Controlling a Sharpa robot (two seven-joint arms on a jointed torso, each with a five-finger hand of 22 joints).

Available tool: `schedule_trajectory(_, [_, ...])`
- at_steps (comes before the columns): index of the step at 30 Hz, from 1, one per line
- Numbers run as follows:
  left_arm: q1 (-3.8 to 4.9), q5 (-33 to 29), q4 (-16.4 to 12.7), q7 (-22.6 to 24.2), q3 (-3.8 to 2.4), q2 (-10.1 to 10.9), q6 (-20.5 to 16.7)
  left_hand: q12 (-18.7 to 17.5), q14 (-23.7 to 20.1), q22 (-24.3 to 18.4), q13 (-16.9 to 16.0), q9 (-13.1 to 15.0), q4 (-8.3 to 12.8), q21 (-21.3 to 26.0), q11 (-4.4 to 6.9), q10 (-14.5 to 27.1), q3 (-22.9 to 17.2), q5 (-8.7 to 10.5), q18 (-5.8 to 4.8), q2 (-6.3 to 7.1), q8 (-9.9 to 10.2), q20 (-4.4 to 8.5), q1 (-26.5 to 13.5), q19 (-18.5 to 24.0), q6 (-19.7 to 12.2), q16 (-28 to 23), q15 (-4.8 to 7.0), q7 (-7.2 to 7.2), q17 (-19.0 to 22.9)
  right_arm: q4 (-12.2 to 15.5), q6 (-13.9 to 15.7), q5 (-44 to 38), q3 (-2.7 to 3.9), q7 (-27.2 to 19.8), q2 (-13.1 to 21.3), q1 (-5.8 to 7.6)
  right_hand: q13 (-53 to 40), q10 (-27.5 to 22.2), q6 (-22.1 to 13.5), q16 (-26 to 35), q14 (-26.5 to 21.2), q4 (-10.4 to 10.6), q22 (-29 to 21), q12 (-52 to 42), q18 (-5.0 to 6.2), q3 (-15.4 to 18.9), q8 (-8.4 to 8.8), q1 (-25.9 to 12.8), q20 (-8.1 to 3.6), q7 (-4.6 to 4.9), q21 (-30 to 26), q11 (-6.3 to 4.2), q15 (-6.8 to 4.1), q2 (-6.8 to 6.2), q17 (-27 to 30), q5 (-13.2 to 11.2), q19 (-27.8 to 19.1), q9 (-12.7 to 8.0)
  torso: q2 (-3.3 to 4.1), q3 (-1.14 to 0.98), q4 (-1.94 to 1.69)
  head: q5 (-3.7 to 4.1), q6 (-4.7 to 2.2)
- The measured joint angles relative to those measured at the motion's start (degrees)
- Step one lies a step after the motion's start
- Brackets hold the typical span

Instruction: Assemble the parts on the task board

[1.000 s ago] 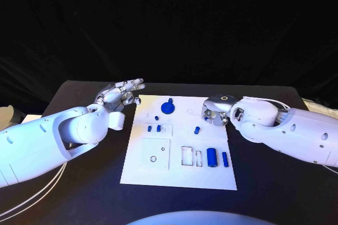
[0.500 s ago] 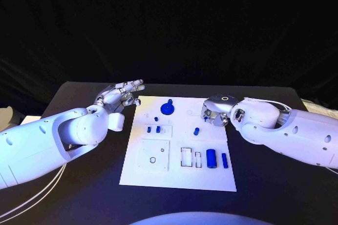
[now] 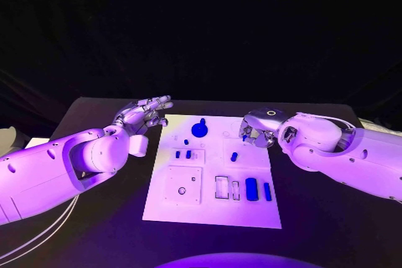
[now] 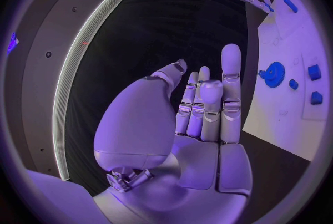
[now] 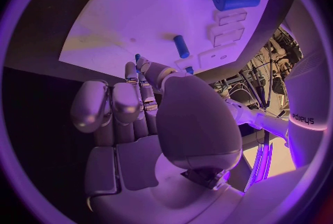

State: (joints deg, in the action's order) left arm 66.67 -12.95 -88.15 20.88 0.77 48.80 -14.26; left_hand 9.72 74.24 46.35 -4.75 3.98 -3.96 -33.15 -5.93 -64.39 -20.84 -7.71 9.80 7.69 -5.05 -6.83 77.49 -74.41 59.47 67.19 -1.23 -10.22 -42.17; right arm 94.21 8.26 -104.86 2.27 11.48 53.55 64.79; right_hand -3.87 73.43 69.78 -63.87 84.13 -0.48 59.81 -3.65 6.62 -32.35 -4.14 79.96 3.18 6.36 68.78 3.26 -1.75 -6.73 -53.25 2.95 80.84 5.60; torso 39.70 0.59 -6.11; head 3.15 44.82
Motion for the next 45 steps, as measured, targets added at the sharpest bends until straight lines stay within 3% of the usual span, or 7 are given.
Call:
schedule_trajectory(7, [-0.07, 0.0, 0.0, -0.2, 0.01, 0.0, 0.0, 0.0, 0.0, -0.1, 0.0, 0.0, 0.0, 0.0, 0.00, 0.0, 0.0, 0.00, 0.00, 0.00, 0.0, 0.00, 0.0, 0.0, 0.0, 0.0, 0.00, 0.00, 0.1, 5.2, 1.5, 0.7, 0.15, 0.2, -0.5, -0.02, 0.1, 0.0, 0.0, -0.3, 0.0, 0.0, 0.1, 0.0, 0.00, 0.0, 0.09, -0.1, 0.00, 0.01, 0.0, -0.04, 0.00, -0.06, 0.0, 0.0, 0.0, 0.0, 0.02, -0.03, -0.02, -0.79, 0.16])
schedule_trajectory(14, [-0.25, 0.1, -0.2, -0.2, 0.02, -0.3, 0.1, 0.0, 0.0, -0.1, 0.0, 0.0, 0.0, 0.0, 0.00, 0.0, 0.0, 0.00, 0.00, 0.00, 0.0, 0.00, 0.0, 0.0, 0.0, 0.0, 0.00, 0.00, 0.1, 7.0, 2.8, 1.2, 0.18, 0.0, -3.9, -1.00, 0.1, 0.1, 0.0, -0.3, 0.0, 0.0, 0.3, 0.0, 0.00, 0.0, 0.21, -0.1, 0.00, 0.00, 0.3, -0.08, 0.00, -0.07, -0.2, -0.1, 0.0, 0.0, -0.03, 0.08, -0.13, -2.09, 0.39])
schedule_trajectory(19, [-0.29, 0.1, -0.3, -0.3, 0.05, -0.5, 0.2, 0.0, 0.0, -0.1, 0.0, 0.0, 0.0, 0.0, 0.00, 0.0, 0.0, 0.00, 0.00, 0.00, 0.0, 0.00, 0.0, 0.0, 0.0, 0.0, 0.00, 0.00, 0.1, 7.1, 3.0, 1.4, 0.15, -0.3, -6.7, -2.71, 0.1, 0.1, 0.0, -0.5, 0.0, 0.0, 0.3, 0.0, 0.00, 0.0, 0.30, -0.2, 0.00, 0.00, 0.3, -0.09, 0.00, 0.09, -0.2, -0.2, 0.0, 0.0, -0.03, 0.08, -0.13, -3.43, 0.77])
schedule_trajectory(29, [-0.33, 0.1, -0.5, -0.5, 0.20, -1.0, 0.4, 0.0, 0.0, -0.1, 0.0, 0.0, 0.0, 0.0, 0.00, 0.0, 0.0, 0.00, 0.00, 0.00, 0.0, 0.00, 0.0, 0.0, 0.0, 0.0, 0.00, 0.00, 0.2, 4.6, 2.1, 1.9, -0.65, -1.5, -11.3, -6.38, 0.2, 0.2, 0.0, -0.5, 0.0, -0.2, 0.3, 0.0, 0.00, -0.1, 0.24, -0.4, 0.00, -0.01, 0.5, 0.00, 0.00, 0.02, -0.2, -0.3, 0.0, 0.1, 0.01, 0.12, -0.04, -4.80, 1.25])
schedule_trajectory(45, [-0.33, 0.1, -0.6, -0.7, 0.21, -1.1, 0.7, 0.0, -0.2, -0.1, 0.0, 0.0, 0.0, 0.0, 0.00, 0.0, 0.0, 0.00, 0.00, 0.00, 0.0, 0.00, 0.0, 0.0, 0.0, 0.0, 0.21, 0.00, 0.3, 2.0, 0.7, 2.3, -0.86, -2.7, -14.2, -8.23, 0.2, 0.4, -0.2, -0.5, 0.0, -0.2, 0.4, 0.1, 0.00, -0.1, 0.24, -0.7, 0.00, -0.08, 0.5, -0.19, 0.00, -0.21, -0.2, 0.0, 0.0, 0.0, 0.09, 0.01, 0.00, -5.75, 1.89])
